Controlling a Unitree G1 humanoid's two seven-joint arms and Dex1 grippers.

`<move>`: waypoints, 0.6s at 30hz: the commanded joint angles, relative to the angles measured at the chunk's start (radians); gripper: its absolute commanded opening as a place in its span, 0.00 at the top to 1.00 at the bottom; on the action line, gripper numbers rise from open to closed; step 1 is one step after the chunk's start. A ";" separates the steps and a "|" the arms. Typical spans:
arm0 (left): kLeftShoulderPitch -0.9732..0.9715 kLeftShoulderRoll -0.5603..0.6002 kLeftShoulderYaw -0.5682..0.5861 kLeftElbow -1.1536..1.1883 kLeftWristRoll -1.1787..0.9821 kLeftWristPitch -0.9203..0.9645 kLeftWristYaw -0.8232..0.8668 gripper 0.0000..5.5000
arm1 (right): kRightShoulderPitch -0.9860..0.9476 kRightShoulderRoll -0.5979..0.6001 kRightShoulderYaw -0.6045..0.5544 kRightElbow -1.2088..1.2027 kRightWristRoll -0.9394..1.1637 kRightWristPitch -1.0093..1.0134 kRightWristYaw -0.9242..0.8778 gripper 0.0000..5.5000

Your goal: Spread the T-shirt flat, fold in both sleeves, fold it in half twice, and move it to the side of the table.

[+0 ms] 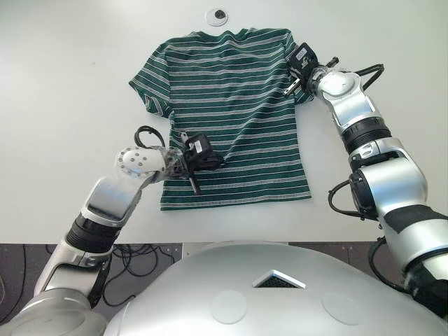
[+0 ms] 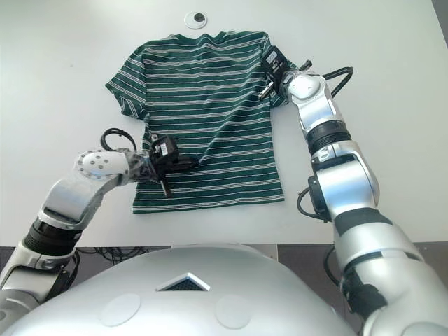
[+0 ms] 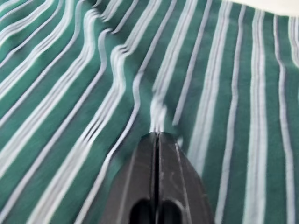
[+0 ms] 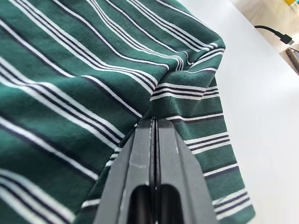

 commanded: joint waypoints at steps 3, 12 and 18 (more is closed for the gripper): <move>-0.203 -0.093 0.317 0.257 -0.054 0.140 0.245 0.95 | 0.098 -0.049 0.003 -0.155 -0.015 0.092 0.085 1.00; -0.324 -0.157 0.444 0.711 0.004 0.032 0.459 0.70 | 0.168 -0.033 -0.039 -0.361 0.007 0.190 0.072 1.00; -0.422 -0.195 0.489 0.980 -0.028 -0.048 0.438 0.69 | 0.186 -0.021 -0.053 -0.404 0.012 0.186 0.055 1.00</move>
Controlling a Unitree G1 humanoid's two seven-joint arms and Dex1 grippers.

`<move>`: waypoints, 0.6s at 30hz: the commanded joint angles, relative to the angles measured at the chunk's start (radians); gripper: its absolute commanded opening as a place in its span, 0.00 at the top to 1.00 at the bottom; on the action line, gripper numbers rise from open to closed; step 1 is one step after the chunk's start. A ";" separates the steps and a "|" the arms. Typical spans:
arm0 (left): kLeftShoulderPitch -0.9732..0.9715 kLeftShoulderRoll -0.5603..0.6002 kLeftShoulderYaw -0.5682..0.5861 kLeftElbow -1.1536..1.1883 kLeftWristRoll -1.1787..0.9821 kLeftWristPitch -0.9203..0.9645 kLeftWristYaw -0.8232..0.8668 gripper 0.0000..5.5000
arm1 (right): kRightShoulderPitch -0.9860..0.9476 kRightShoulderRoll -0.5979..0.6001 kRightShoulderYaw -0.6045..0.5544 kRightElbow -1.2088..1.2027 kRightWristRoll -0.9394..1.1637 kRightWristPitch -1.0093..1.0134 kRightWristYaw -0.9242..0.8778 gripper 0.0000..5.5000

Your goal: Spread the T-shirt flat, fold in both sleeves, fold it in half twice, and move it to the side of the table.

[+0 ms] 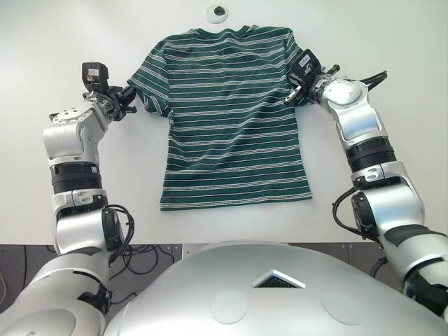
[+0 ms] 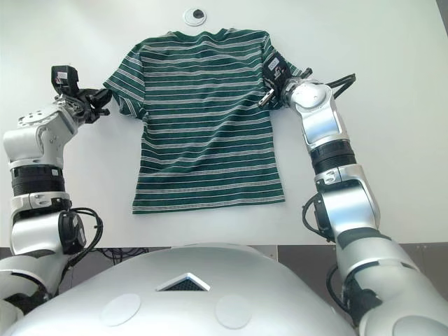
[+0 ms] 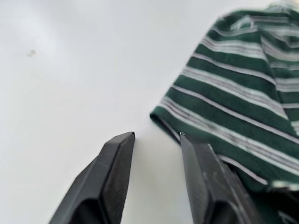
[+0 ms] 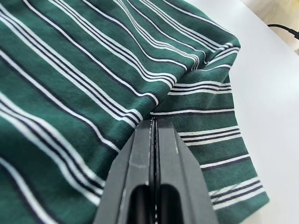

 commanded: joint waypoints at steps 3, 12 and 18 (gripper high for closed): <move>-0.054 -0.033 0.018 0.204 -0.010 -0.035 -0.016 0.76 | 0.008 0.005 -0.024 -0.027 0.006 -0.012 -0.021 1.00; -0.045 -0.048 0.004 0.158 -0.037 -0.032 -0.060 0.98 | -0.021 0.009 -0.054 0.012 0.002 -0.041 -0.071 1.00; -0.072 -0.060 0.027 0.074 -0.068 -0.026 -0.050 1.00 | -0.033 0.010 -0.065 0.029 0.005 -0.056 -0.096 1.00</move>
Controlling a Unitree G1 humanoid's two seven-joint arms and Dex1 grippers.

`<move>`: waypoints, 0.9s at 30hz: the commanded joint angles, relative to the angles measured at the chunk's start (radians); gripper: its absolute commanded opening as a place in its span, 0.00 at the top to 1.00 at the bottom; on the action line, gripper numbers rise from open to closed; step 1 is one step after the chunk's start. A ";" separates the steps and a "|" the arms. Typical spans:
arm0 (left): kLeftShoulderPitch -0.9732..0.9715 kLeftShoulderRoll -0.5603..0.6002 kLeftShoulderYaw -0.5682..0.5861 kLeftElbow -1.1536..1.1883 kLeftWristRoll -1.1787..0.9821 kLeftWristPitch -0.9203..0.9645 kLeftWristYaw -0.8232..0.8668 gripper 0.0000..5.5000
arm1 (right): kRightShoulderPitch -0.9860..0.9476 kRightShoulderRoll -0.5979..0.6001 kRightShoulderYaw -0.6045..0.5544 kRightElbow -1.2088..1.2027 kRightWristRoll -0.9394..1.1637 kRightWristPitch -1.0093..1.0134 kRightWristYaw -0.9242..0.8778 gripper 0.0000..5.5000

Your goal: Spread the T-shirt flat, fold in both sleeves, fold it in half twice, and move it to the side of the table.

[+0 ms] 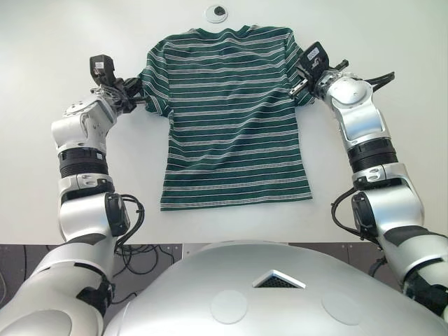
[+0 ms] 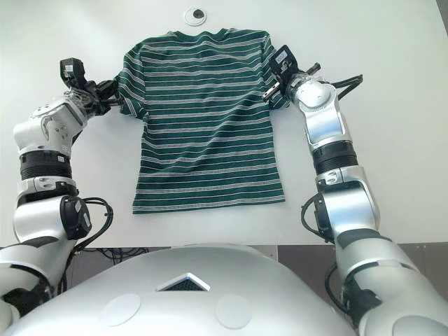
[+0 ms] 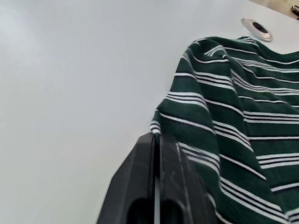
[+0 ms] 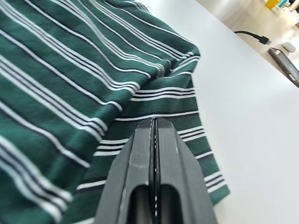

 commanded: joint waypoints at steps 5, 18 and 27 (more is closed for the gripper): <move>-0.055 -0.062 -0.020 -0.147 -0.040 0.085 0.017 1.00 | -0.031 0.007 -0.018 0.033 -0.001 -0.015 -0.008 1.00; -0.180 -0.226 -0.144 0.074 0.043 -0.022 0.038 0.94 | -0.092 0.041 -0.143 0.142 0.119 0.065 -0.012 0.95; -0.116 -0.197 -0.144 -0.036 0.043 -0.089 -0.018 0.82 | -0.148 -0.007 -0.297 0.305 0.232 0.130 -0.026 0.71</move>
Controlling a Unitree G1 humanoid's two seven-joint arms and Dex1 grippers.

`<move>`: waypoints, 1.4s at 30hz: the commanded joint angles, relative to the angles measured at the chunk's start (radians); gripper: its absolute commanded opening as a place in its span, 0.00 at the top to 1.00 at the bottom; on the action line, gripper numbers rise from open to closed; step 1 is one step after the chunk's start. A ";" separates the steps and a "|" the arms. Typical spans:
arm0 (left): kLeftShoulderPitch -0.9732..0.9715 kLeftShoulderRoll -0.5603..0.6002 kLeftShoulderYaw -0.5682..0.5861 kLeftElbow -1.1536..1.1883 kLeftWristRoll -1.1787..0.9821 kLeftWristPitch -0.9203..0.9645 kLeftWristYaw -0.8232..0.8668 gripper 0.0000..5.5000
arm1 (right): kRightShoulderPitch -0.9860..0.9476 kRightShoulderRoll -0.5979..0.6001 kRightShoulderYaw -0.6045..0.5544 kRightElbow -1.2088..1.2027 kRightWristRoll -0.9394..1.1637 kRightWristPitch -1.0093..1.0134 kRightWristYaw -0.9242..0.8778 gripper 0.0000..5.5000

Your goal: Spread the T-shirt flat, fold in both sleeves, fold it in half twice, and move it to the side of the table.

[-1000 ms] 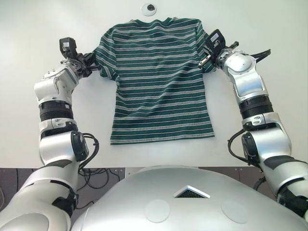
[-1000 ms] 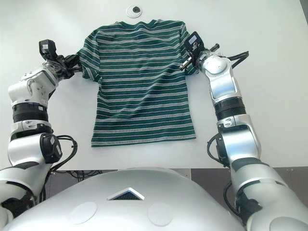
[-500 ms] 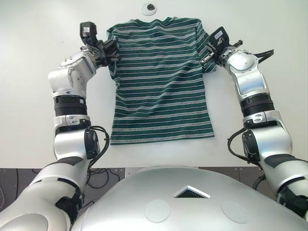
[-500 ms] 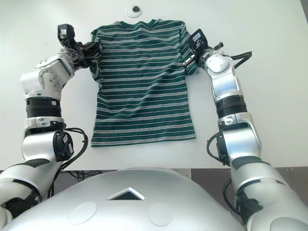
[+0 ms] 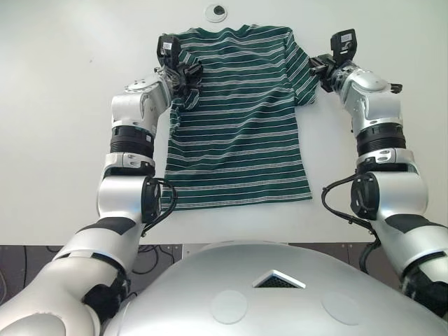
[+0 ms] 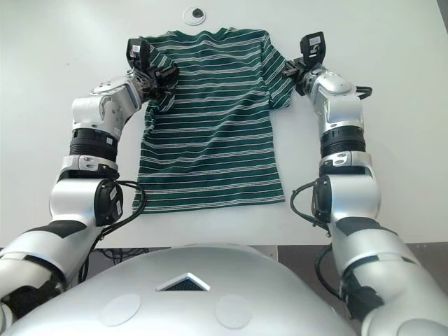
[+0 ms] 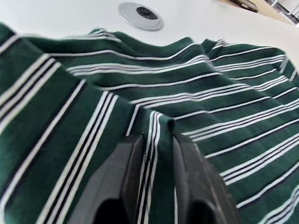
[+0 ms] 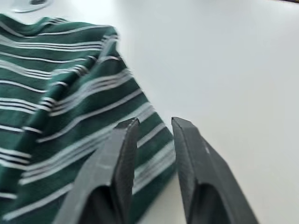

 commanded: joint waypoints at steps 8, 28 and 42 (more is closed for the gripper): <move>0.052 0.064 0.040 -0.294 -0.043 0.015 -0.032 0.82 | -0.039 -0.027 -0.068 0.133 0.064 0.049 0.044 0.81; 0.205 0.098 -0.007 -0.359 0.019 -0.006 -0.013 0.82 | -0.046 0.033 -0.034 -0.283 0.184 0.276 0.106 1.00; 0.197 0.084 -0.037 -0.338 0.041 -0.040 -0.006 0.82 | -0.018 0.225 0.057 -0.297 0.183 0.293 0.054 0.92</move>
